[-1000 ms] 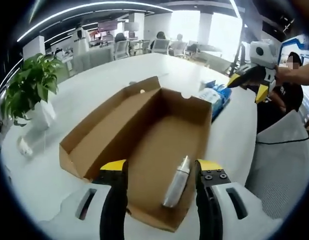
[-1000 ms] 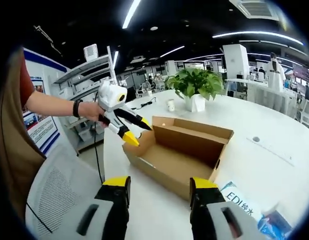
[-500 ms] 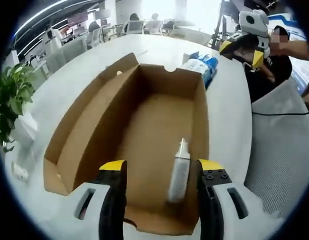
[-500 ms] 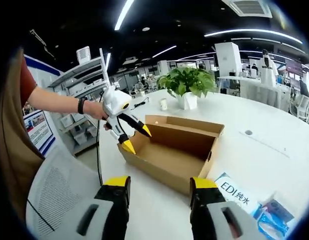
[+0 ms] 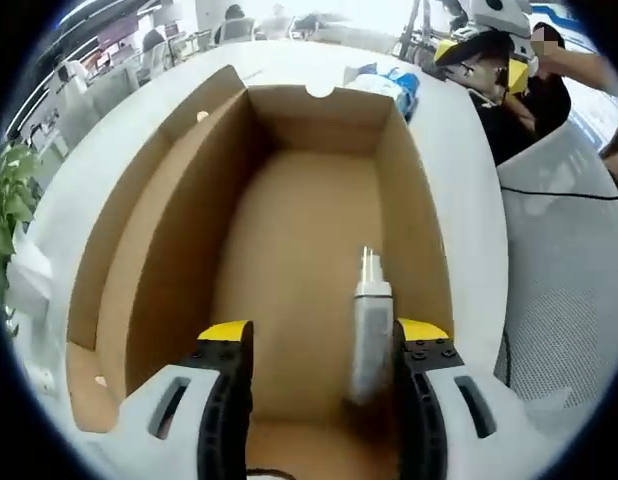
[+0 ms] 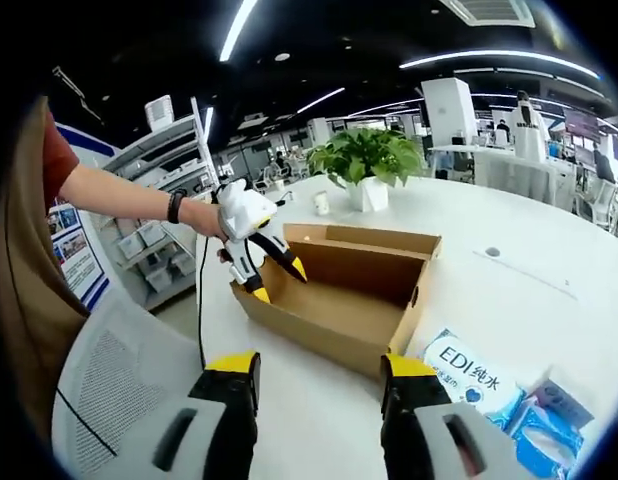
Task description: Operate the shoe box by opening the lid, removing the specified soft item, and placing it in the target area until the item is outside and the box remains undamaged.
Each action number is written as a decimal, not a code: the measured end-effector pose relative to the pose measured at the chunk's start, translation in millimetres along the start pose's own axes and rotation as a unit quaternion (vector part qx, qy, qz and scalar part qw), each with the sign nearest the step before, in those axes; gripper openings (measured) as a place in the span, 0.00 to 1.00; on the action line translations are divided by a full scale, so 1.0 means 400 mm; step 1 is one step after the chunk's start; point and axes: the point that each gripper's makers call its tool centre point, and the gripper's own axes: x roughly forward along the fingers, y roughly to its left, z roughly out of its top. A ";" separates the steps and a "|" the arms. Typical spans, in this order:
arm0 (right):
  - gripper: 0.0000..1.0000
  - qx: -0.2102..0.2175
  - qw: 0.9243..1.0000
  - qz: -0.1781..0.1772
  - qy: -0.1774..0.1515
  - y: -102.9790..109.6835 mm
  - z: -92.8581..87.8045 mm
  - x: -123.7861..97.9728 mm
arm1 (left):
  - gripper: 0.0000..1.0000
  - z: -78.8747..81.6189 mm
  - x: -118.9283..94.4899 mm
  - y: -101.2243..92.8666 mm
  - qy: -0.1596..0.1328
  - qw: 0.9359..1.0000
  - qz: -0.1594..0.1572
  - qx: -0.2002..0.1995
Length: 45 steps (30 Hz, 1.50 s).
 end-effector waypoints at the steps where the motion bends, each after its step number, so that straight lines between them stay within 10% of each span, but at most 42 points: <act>1: 0.46 0.001 1.000 0.000 0.001 -0.003 -0.003 -0.001 | 0.56 -0.003 0.007 -0.006 0.006 1.000 -0.003 0.007; 31: 0.45 0.013 1.000 0.001 0.001 0.000 -0.013 0.008 | 0.50 0.003 0.017 -0.019 0.021 0.997 0.005 0.073; 45: 0.45 0.014 1.000 -0.001 0.007 0.001 -0.018 -0.001 | 0.27 -0.023 0.065 -0.028 0.054 0.993 -0.006 0.102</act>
